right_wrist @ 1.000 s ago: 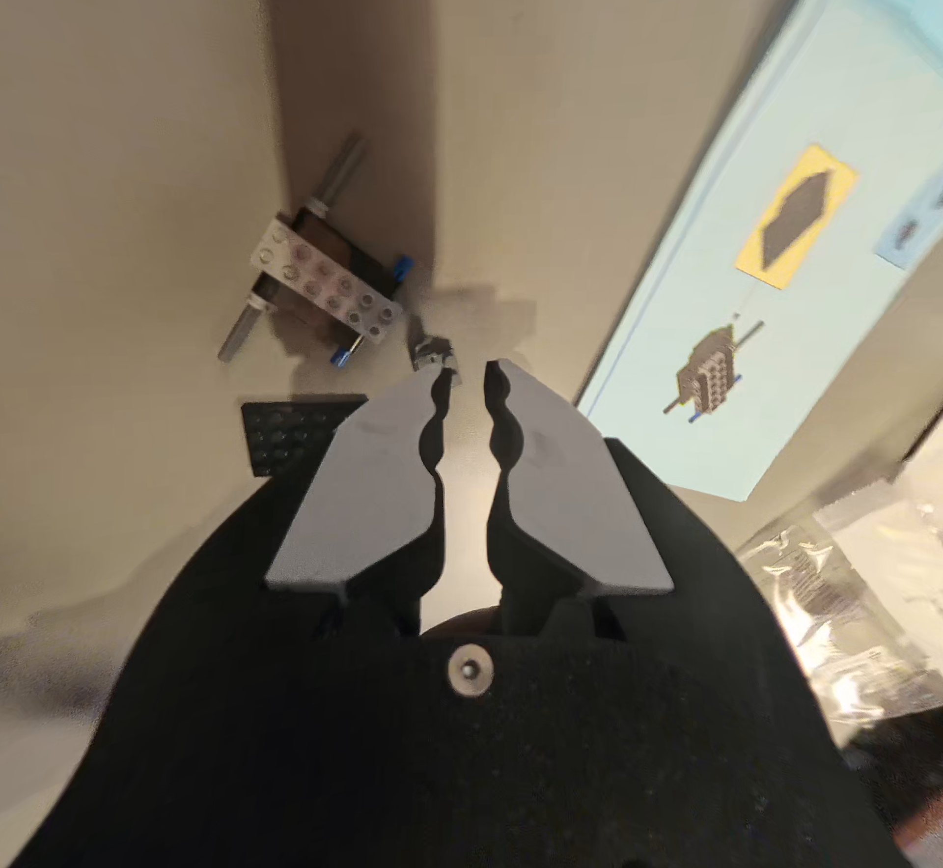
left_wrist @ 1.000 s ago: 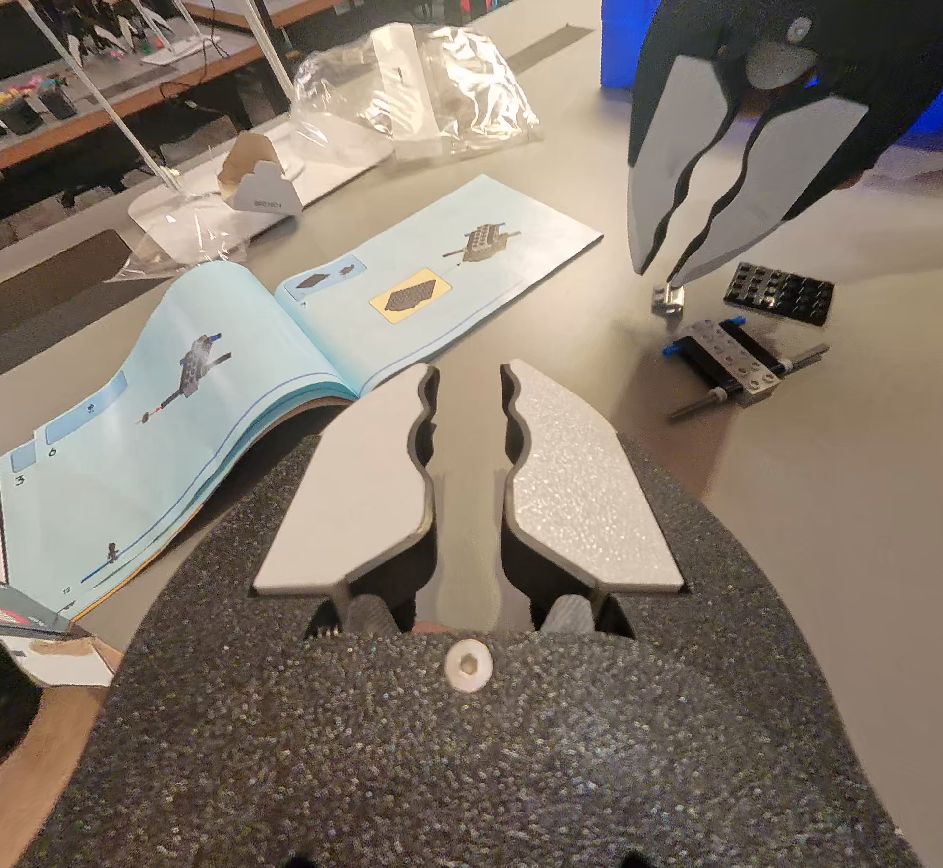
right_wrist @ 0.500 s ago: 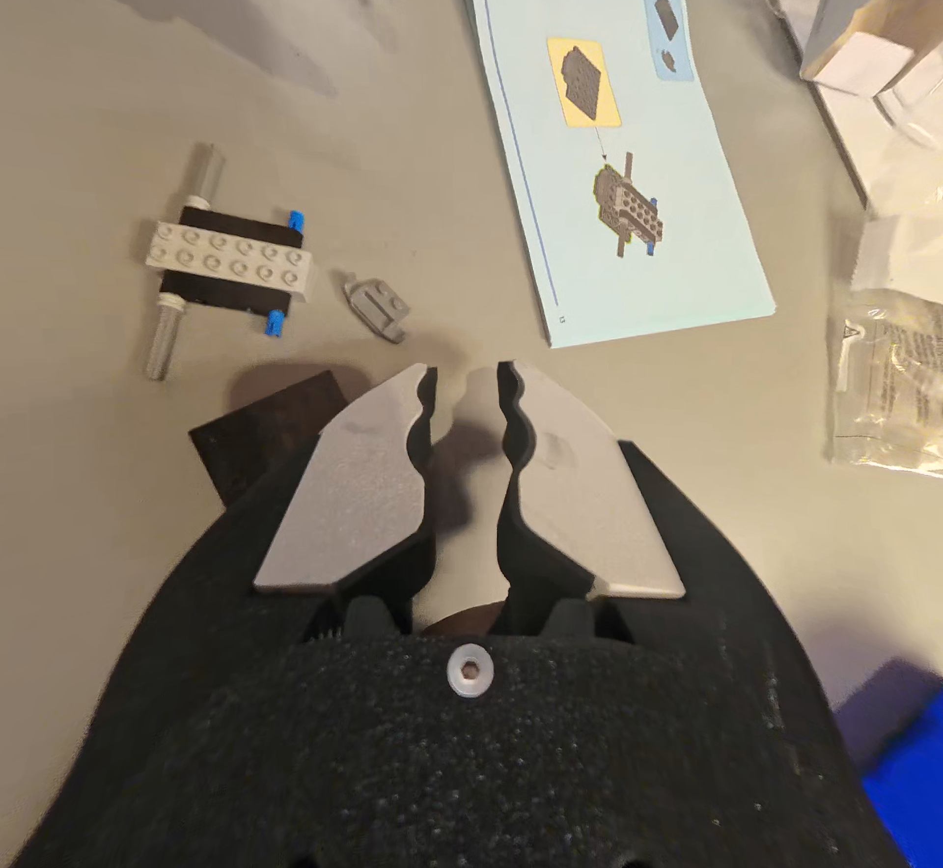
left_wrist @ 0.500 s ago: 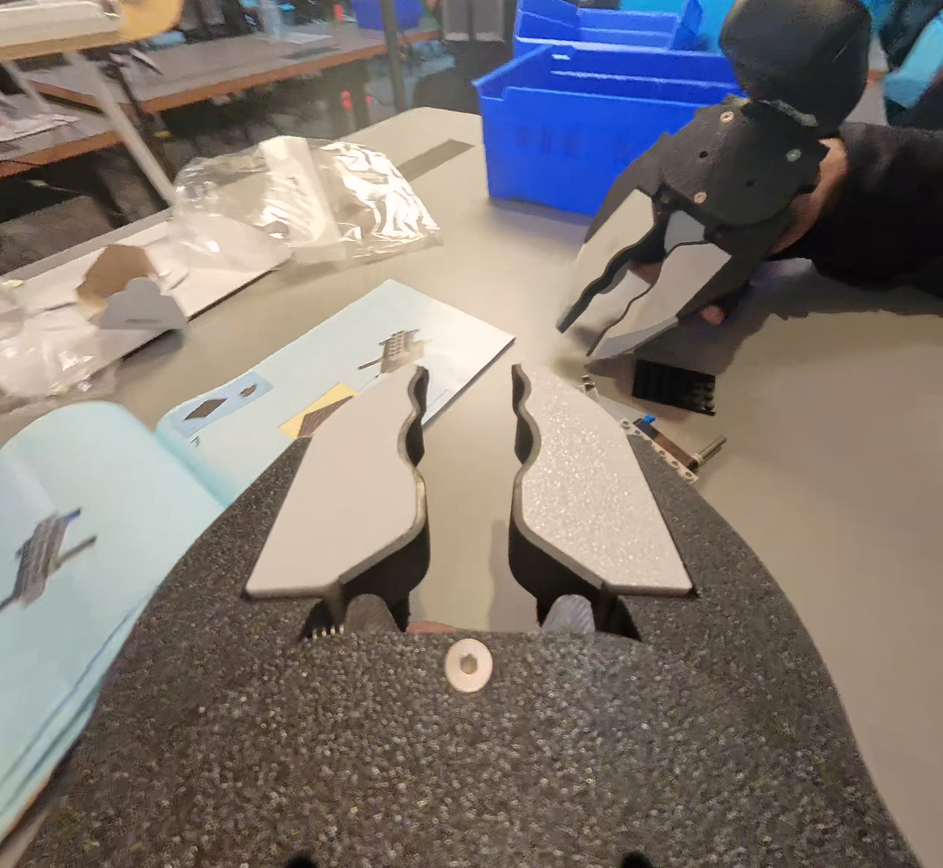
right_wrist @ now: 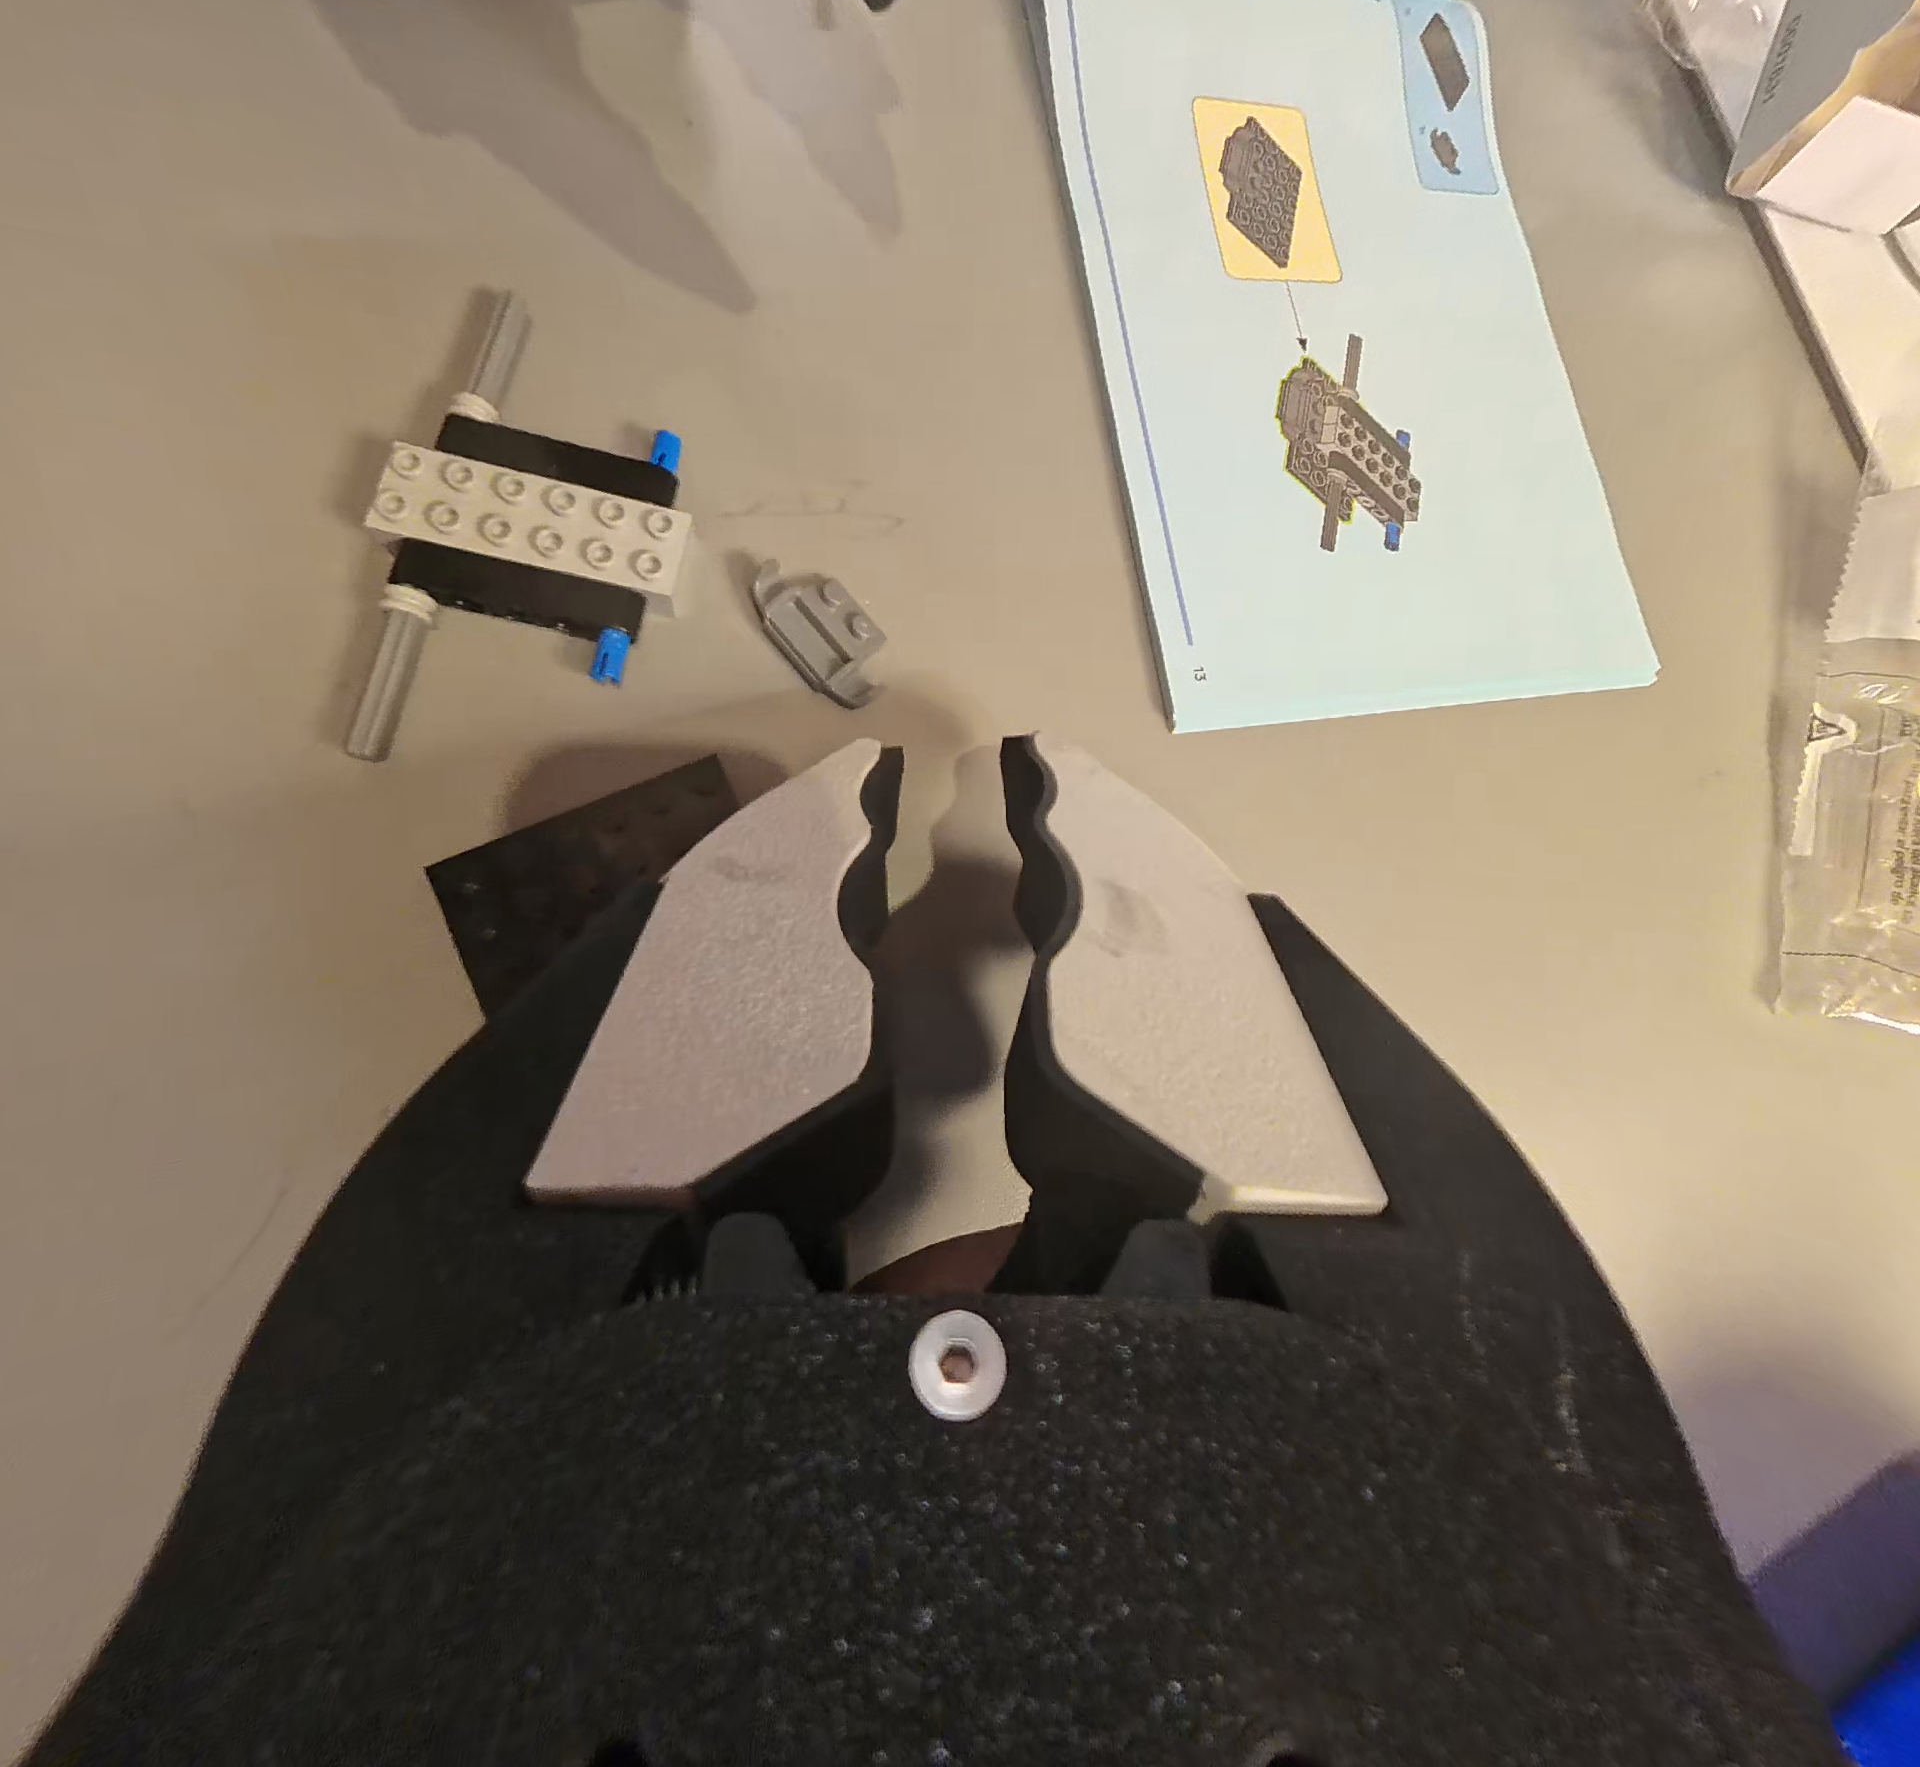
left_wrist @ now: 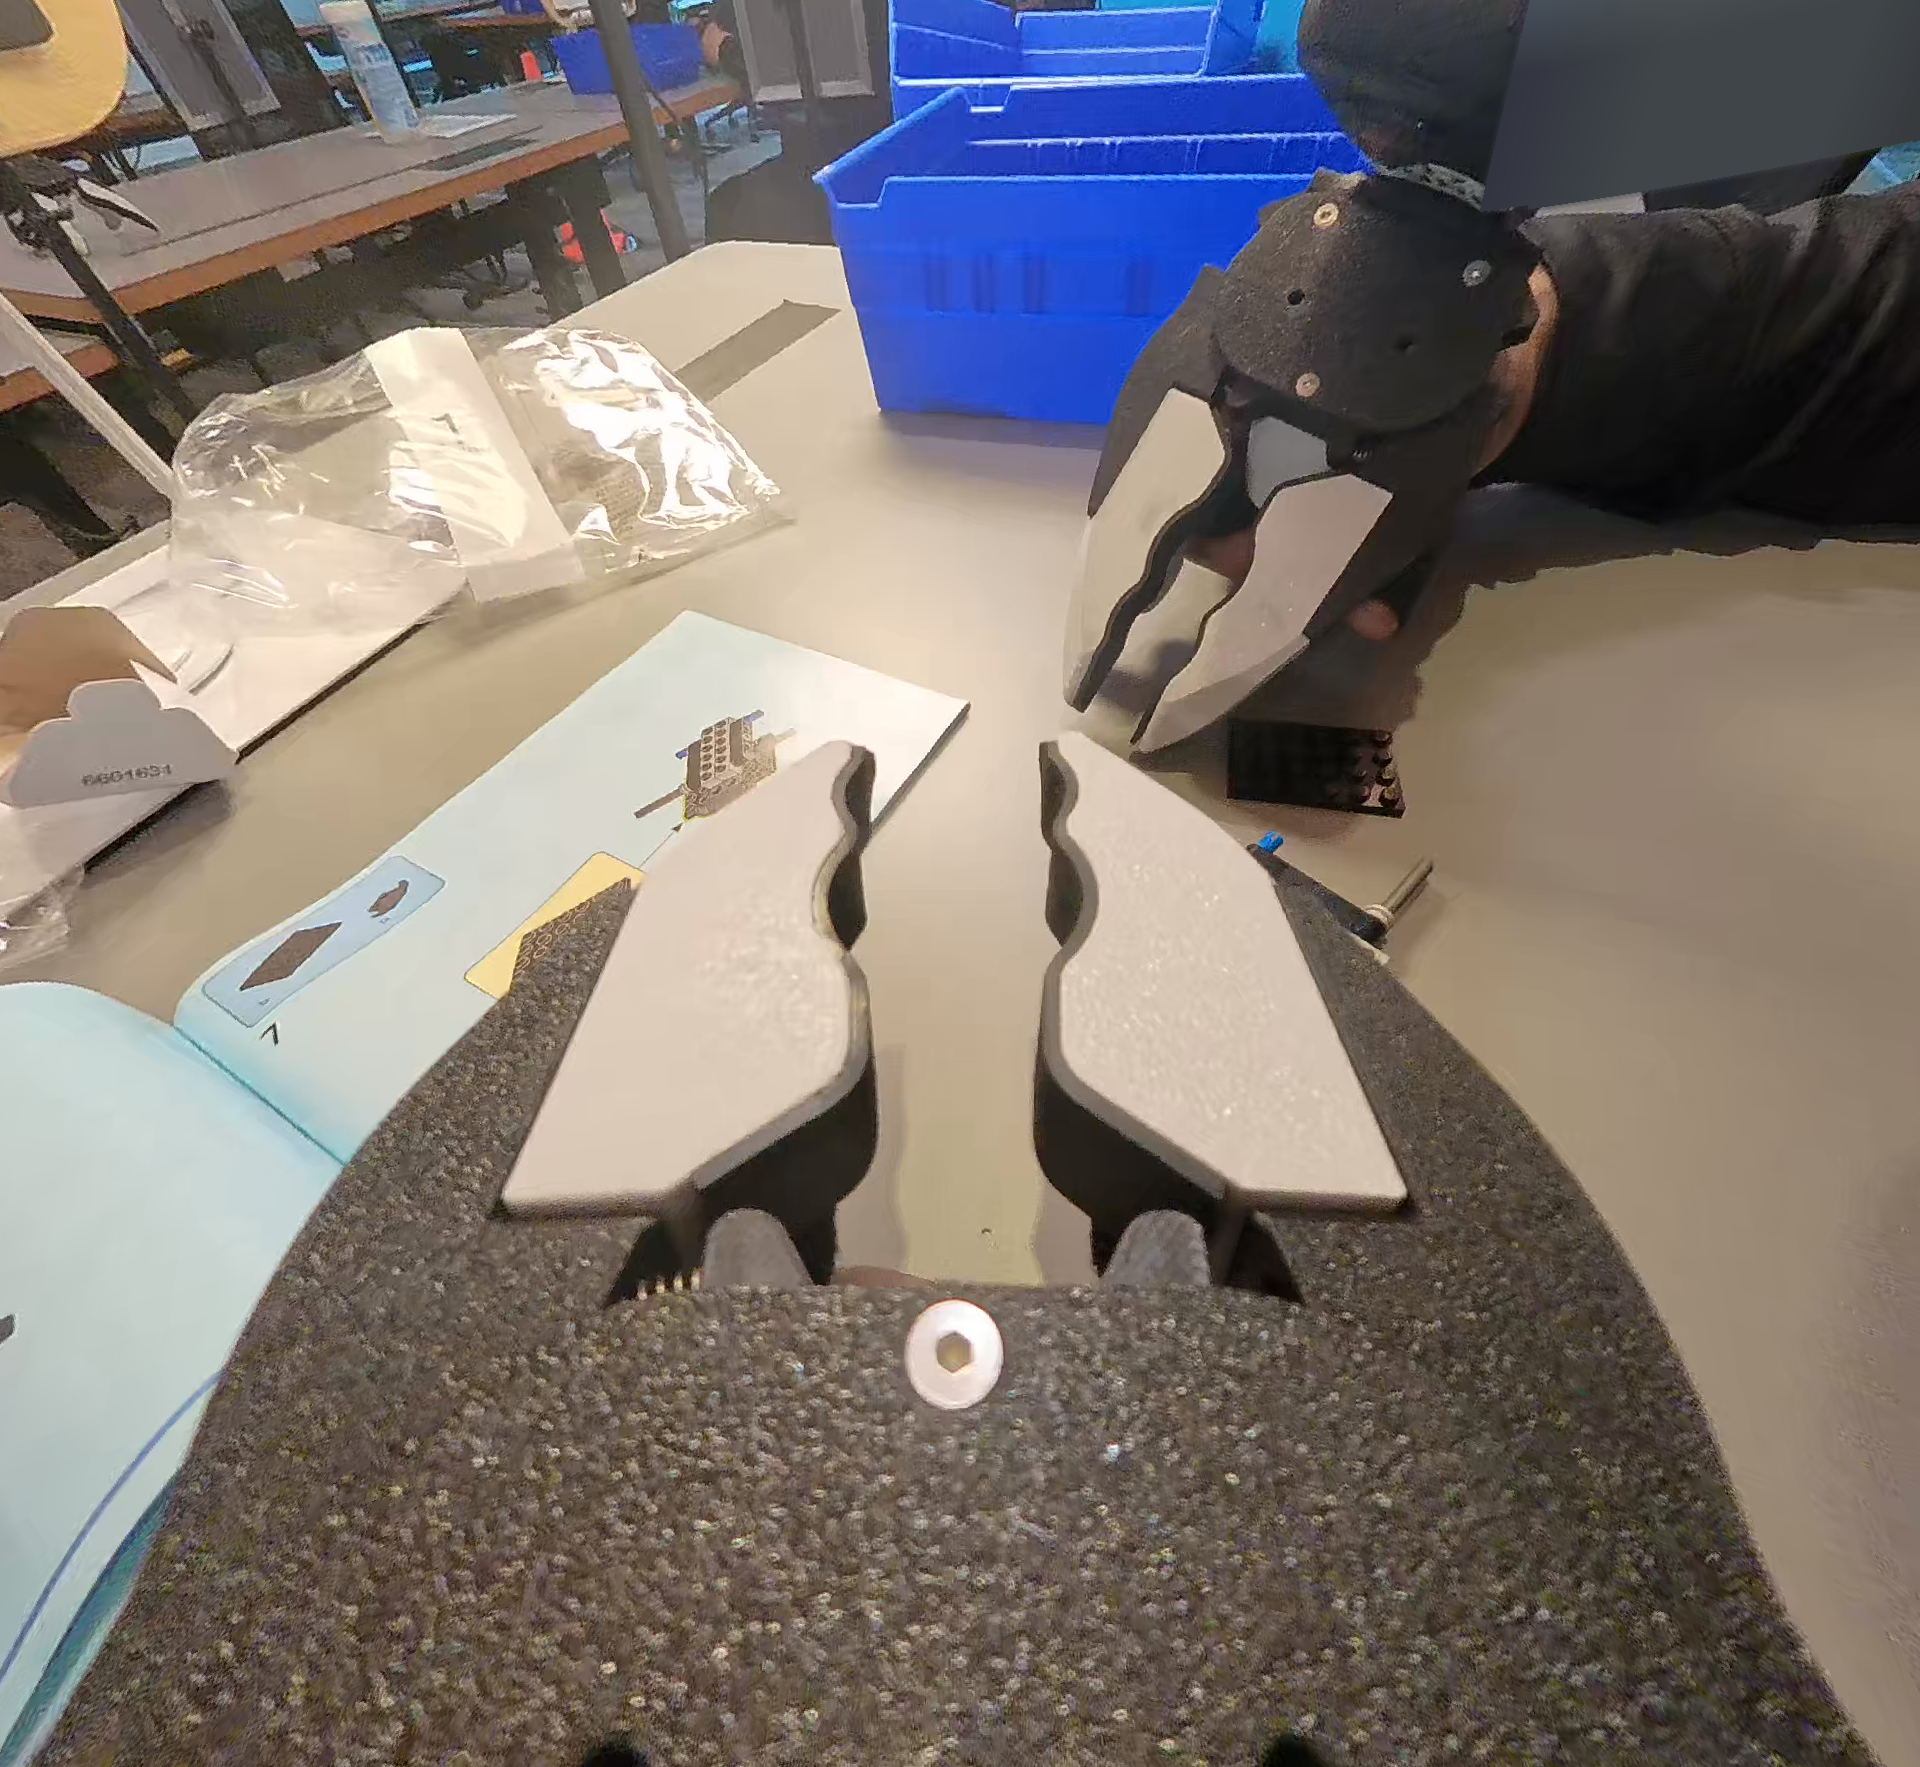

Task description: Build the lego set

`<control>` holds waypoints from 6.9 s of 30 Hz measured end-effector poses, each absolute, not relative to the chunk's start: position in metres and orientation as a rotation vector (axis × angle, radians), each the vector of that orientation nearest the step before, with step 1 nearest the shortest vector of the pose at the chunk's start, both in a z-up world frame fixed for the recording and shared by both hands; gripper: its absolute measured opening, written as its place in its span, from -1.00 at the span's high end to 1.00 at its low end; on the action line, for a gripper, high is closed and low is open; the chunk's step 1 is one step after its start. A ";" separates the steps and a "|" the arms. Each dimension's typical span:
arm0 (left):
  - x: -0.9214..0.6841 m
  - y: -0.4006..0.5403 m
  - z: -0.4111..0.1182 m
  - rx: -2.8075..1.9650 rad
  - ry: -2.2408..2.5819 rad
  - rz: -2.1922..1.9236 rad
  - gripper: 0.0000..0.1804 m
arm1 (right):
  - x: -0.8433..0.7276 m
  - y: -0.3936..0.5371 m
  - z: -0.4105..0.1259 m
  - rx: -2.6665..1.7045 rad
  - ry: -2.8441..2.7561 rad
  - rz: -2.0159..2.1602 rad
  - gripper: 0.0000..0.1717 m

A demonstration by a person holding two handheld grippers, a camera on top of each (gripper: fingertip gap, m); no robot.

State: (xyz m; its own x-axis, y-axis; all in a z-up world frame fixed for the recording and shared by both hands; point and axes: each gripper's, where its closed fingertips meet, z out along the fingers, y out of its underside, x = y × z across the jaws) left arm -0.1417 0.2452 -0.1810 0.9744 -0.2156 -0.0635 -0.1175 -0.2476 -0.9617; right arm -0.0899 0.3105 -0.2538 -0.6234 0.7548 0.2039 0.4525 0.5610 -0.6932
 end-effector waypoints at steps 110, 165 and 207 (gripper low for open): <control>-0.135 0.249 -0.207 -2.019 0.076 -0.240 0.66 | -0.097 0.291 -0.259 -1.043 -2.377 0.879 0.87; -0.121 0.243 -0.186 -1.905 -0.279 -0.754 0.92 | -0.079 0.287 -0.212 -0.963 -2.075 0.942 0.53; -0.244 0.126 -0.240 -2.405 -0.336 -0.211 0.93 | -0.052 0.289 -0.250 -0.958 -2.381 0.842 0.40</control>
State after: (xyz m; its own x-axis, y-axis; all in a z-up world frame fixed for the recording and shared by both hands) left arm -0.2445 0.1263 -0.2399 0.9533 0.1839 0.2398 0.2959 -0.7286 -0.6177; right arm -0.0520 0.2890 -0.2501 -0.6652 0.7282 0.1653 0.4622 0.5754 -0.6748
